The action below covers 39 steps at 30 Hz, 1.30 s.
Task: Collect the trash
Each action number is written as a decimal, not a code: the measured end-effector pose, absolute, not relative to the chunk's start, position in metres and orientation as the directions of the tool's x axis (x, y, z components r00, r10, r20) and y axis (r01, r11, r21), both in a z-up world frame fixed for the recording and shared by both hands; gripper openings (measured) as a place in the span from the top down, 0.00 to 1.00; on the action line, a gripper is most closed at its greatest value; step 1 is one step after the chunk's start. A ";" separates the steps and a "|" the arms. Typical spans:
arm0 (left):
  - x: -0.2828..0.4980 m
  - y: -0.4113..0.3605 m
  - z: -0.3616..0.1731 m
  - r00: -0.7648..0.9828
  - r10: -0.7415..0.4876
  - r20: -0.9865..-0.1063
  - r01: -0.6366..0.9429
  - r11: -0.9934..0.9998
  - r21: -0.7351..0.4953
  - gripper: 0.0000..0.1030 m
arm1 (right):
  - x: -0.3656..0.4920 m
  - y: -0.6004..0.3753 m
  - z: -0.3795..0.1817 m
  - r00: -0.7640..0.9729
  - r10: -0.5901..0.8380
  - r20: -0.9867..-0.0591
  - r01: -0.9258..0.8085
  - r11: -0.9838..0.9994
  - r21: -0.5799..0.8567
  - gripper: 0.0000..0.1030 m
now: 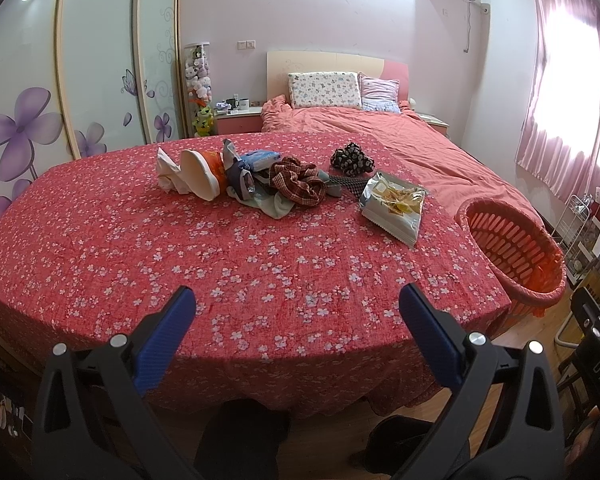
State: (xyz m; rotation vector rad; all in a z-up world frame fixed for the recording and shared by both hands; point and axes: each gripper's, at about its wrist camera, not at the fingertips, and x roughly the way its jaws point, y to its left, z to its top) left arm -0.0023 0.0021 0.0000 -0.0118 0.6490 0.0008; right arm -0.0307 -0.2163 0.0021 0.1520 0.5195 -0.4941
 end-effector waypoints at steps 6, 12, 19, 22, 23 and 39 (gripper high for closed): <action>-0.003 0.003 0.000 0.796 -0.003 -0.605 -0.004 1.000 -0.011 0.04 | -0.031 -0.216 0.002 0.754 -0.413 -0.511 0.489 0.872 0.016 0.02; -0.004 0.004 0.000 0.795 -0.002 -0.607 -0.006 1.000 -0.011 0.04 | -0.030 -0.216 0.000 0.753 -0.413 -0.512 0.488 0.873 0.015 0.02; 0.006 0.009 -0.011 0.789 0.015 -0.615 -0.029 0.999 -0.013 0.04 | -0.018 -0.214 -0.002 0.755 -0.398 -0.522 0.472 0.881 0.011 0.02; 0.015 0.023 -0.015 0.785 0.033 -0.619 -0.058 0.998 -0.021 0.04 | -0.008 -0.211 -0.003 0.760 -0.382 -0.526 0.456 0.890 0.012 0.02; 0.019 0.029 -0.014 0.784 0.039 -0.619 -0.068 0.997 -0.023 0.04 | -0.003 -0.207 -0.003 0.764 -0.377 -0.524 0.448 0.894 0.010 0.02; 0.093 0.127 -0.024 0.747 0.120 -0.654 -0.228 0.970 -0.083 0.04 | 0.106 -0.171 -0.011 0.791 -0.192 -0.580 0.273 0.960 0.055 0.12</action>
